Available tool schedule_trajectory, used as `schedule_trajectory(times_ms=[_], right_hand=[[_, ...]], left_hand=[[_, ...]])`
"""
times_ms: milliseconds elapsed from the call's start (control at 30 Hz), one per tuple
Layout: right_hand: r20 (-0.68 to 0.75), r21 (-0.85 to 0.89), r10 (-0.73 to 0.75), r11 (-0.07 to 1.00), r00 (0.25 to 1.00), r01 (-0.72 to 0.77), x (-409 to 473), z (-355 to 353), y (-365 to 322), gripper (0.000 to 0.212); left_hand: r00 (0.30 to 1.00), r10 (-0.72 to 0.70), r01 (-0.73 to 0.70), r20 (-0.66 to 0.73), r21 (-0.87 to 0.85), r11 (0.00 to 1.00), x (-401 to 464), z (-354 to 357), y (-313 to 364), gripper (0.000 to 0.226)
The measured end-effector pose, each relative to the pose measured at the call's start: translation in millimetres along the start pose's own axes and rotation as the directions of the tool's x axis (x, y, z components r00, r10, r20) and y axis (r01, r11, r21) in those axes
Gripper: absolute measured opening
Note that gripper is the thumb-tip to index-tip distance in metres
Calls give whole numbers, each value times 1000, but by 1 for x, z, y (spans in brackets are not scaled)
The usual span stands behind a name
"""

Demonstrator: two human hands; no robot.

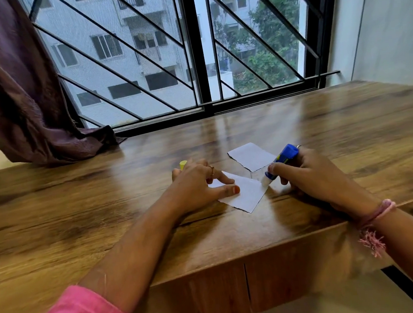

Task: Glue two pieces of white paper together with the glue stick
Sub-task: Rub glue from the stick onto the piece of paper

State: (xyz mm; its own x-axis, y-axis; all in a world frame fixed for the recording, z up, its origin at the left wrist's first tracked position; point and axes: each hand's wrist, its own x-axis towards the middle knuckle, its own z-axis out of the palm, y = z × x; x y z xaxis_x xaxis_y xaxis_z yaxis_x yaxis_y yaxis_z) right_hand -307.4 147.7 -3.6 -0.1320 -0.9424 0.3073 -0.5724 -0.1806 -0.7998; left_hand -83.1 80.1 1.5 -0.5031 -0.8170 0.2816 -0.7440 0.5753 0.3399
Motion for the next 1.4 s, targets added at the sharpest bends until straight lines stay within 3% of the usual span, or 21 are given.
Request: schedule_trajectory(times_ms=[167, 300, 467, 600, 733, 867, 1000, 1200, 1300, 1400], right_hand=[[56, -48, -52, 997, 997, 55, -3, 0, -1, 15], [9, -80, -51, 995, 999, 52, -1, 0, 0, 20], [91, -61, -166, 983, 982, 172, -7, 2, -7, 14], [28, -97, -154, 983, 988, 156, -5, 1, -7, 16], [106, -108, -202, 971, 974, 214, -10, 1, -9, 13], [48, -110, -178, 977, 983, 182, -8, 1, -9, 16], [130, -129, -213, 965, 968, 230, -12, 1, -10, 20], [92, -132, -201, 968, 975, 212, -12, 1, -10, 22], [142, -105, -224, 965, 964, 240, -14, 1, -10, 16], [106, -106, -207, 970, 973, 218, -12, 1, -10, 13]], left_hand=[[1000, -2, 2, 2, -5, 1000, 1, 1, 0, 31], [1000, -13, 13, 10, 2, 1000, 0, 0, 1, 30], [1000, -20, 20, 13, 6, 1000, 1, -1, 2, 33], [999, -26, 26, 20, 4, 1000, 1, -2, 2, 34], [999, -29, 29, 15, 9, 1000, 1, -1, 2, 32], [999, -37, 37, 23, 1, 999, 1, -1, 2, 33], [999, -36, 36, 30, 16, 999, 2, -2, 3, 33], [999, -38, 38, 40, 1, 999, 1, -2, 3, 32], [999, -36, 36, 38, 7, 999, 1, -2, 3, 32], [999, -38, 38, 38, 2, 999, 1, -2, 3, 32]])
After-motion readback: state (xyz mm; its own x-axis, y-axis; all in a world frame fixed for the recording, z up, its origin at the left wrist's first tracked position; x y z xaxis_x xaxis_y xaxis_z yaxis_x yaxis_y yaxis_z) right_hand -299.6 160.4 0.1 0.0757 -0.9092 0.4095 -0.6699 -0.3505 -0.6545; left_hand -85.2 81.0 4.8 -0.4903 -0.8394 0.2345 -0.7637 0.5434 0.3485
